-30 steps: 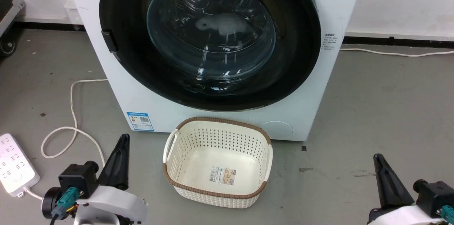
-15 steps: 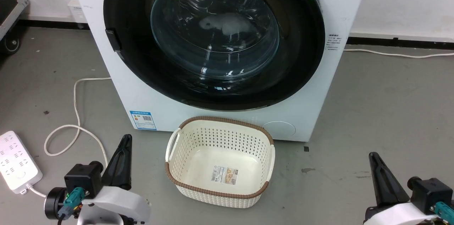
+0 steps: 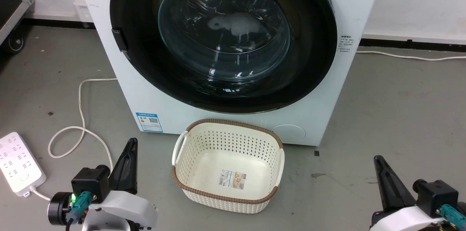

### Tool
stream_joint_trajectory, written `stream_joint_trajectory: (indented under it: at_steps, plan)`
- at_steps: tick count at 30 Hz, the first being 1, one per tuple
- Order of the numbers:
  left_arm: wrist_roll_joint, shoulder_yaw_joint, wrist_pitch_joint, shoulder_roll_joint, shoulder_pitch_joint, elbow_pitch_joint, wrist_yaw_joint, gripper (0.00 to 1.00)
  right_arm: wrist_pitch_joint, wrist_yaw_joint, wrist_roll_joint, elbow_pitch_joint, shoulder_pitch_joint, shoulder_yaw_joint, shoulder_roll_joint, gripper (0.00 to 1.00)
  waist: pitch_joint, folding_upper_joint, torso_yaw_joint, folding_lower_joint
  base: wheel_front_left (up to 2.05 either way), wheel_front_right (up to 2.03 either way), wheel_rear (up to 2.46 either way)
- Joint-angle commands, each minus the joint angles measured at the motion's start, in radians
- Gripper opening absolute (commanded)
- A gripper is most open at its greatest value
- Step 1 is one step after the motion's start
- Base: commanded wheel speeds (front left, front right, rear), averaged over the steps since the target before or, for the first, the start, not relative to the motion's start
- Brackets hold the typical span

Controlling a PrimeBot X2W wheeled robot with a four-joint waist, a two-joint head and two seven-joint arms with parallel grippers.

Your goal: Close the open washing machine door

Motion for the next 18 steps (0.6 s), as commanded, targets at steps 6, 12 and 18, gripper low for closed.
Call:
stream_joint_trajectory:
  at_steps: [6, 12, 18]
  plan:
    - [0.043, 0.022, 0.014, -0.025, 0.018, -0.003, -0.015, 0.00, 0.007, 0.000, -0.013, 0.008, -0.025, 0.009, -0.001, 0.00, 0.000, 0.0000, 0.005, 0.0000, 0.00, 0.00, 0.00]
    - [0.067, 0.033, 0.022, -0.040, 0.020, -0.004, -0.020, 0.00, 0.011, 0.000, -0.018, 0.010, -0.029, 0.013, -0.001, 0.00, 0.001, 0.0000, 0.008, 0.0000, 0.00, 0.00, 0.00]
    - [0.095, 0.046, 0.031, -0.058, 0.023, -0.004, -0.027, 0.00, 0.016, 0.000, -0.025, 0.013, -0.034, 0.018, -0.001, 0.00, 0.001, 0.0000, 0.013, 0.0000, 0.00, 0.00, 0.00]
